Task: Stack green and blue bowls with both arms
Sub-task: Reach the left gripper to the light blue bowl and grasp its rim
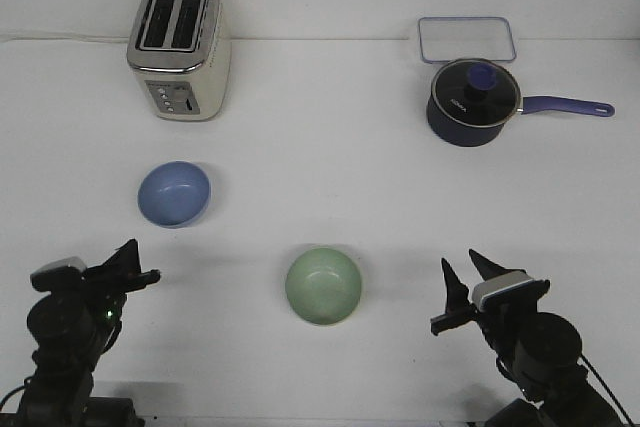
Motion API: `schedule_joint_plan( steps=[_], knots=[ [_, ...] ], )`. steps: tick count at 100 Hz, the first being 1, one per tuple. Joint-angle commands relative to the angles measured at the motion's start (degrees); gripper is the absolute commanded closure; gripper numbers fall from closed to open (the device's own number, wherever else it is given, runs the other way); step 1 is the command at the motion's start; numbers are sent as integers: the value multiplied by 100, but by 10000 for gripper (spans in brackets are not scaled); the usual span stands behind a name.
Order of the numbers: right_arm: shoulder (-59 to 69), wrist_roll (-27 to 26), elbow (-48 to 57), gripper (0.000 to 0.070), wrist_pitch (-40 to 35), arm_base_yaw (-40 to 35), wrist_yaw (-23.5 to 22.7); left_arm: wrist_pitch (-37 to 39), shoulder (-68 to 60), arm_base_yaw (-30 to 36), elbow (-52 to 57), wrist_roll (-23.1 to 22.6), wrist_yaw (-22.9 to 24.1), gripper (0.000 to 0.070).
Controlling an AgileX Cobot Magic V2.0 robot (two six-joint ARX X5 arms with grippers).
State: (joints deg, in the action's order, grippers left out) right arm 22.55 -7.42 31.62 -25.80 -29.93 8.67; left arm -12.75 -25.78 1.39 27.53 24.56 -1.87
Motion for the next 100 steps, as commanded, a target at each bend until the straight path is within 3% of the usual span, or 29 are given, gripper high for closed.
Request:
schedule_joint_plan(
  steps=[1, 13, 20, 60, 100],
  knots=[
    [-140, -184, -39, 393, -4, -37, 39, -203, -675, -4, 511, -470, -28, 654],
    [-304, -328, -48, 393, -111, -37, 35, -490, -1716, -4, 1292, -767, -22, 298],
    [-323, -328, -48, 393, -98, -37, 35, -544, -2221, -13, 1635, -758, -11, 207],
    [-323, -328, -48, 393, -37, -37, 17, -452, -4168, -535, 2205, -717, -7, 197],
    [-323, -326, -48, 393, -44, -37, 17, 529, -5598, -758, 2205, -586, -179, 197]
  ],
)
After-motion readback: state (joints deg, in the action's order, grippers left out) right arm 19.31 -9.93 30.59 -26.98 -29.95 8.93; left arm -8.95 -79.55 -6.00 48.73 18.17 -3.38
